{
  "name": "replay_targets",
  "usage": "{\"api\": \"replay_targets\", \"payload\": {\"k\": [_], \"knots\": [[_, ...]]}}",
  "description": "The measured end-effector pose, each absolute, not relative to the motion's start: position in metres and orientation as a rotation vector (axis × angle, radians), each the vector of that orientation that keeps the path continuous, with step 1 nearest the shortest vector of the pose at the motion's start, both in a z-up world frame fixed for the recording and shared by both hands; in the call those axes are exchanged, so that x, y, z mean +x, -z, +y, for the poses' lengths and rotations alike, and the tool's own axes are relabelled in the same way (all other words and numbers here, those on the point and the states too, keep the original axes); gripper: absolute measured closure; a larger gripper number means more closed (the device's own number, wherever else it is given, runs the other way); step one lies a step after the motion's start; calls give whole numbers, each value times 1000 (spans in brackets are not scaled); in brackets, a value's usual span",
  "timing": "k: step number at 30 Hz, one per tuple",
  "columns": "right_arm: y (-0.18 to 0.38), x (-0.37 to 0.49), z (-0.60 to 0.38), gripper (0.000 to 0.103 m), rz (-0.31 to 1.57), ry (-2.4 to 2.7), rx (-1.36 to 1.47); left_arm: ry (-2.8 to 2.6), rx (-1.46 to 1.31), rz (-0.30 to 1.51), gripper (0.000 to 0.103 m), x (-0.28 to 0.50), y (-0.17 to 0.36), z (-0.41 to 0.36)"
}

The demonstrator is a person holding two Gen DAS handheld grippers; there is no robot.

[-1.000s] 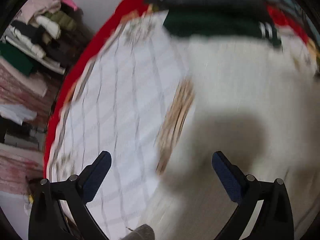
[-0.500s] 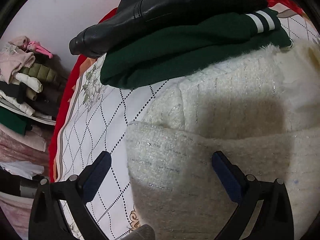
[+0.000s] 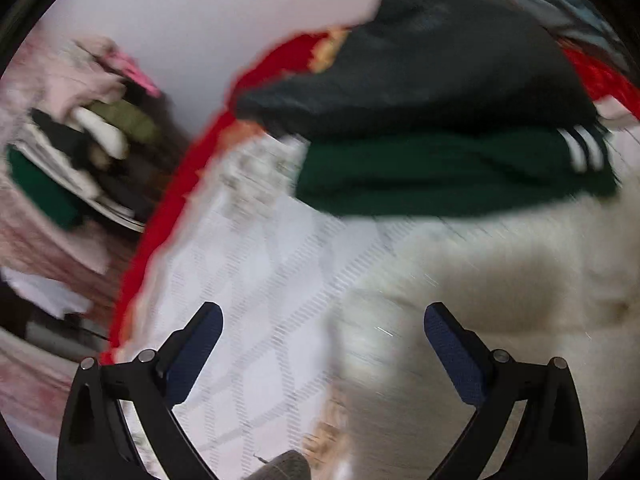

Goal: Fold large clothes

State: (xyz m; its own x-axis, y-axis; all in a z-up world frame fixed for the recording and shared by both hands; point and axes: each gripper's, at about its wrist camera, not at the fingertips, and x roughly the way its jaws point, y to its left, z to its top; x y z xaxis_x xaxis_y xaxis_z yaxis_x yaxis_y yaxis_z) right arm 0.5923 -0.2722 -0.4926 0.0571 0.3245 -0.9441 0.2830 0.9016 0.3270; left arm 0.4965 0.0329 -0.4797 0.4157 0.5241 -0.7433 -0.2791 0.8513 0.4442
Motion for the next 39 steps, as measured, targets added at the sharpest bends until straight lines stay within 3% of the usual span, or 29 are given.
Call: {"api": "replay_targets", "payload": {"k": [2, 8, 11, 15, 16, 17, 20, 28, 34, 38, 39], "knots": [[481, 591, -262, 47, 1501, -139, 516, -538, 302, 1049, 0, 503, 488, 34], [553, 595, -188, 47, 1797, -420, 611, -532, 302, 1126, 0, 515, 511, 37], [586, 592, -166, 47, 1895, -422, 468, -530, 298, 1130, 0, 515, 512, 36], [589, 590, -139, 46, 1897, -492, 280, -538, 303, 1135, 0, 515, 516, 35], [588, 586, -131, 56, 1878, -492, 226, -541, 302, 1136, 0, 515, 516, 36], [581, 583, -121, 89, 1840, -503, 127, -545, 298, 1136, 0, 514, 516, 36], [562, 573, -97, 96, 1724, -476, -86, -548, 282, 1141, 0, 512, 512, 38], [511, 573, -119, 98, 1476, -280, 1, -538, 249, 1091, 0, 498, 486, 47], [518, 587, -127, 97, 1492, -238, 12, -561, 197, 1098, 0, 481, 472, 62], [505, 583, -159, 90, 1571, -315, 219, -595, 152, 1115, 0, 442, 460, 83], [496, 577, -172, 81, 1566, -326, 254, -605, 143, 1124, 0, 427, 459, 90]]}}
